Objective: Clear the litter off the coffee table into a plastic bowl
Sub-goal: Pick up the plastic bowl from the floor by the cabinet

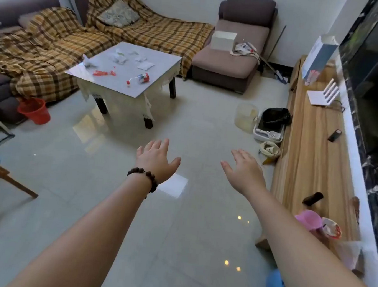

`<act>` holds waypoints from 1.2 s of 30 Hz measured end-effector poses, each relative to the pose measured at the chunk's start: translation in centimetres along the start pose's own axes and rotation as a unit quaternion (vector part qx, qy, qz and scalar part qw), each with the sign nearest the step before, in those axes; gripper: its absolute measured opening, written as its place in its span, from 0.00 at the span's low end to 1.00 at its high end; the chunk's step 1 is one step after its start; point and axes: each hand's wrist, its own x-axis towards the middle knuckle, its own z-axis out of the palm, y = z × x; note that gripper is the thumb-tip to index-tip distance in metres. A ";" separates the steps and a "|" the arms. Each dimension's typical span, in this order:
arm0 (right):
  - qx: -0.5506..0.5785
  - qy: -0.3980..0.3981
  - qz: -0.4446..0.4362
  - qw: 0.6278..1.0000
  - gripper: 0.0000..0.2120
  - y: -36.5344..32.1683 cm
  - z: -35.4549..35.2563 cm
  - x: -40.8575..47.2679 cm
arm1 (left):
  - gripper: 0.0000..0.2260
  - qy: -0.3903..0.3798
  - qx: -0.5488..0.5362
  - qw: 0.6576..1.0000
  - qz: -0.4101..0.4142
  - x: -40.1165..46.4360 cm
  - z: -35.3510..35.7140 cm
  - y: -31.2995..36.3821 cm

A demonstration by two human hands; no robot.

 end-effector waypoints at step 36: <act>0.016 0.036 0.158 0.987 0.26 16.2 -4.0 56.5 | 0.32 -0.124 0.024 0.984 0.128 62.5 7.9 19.5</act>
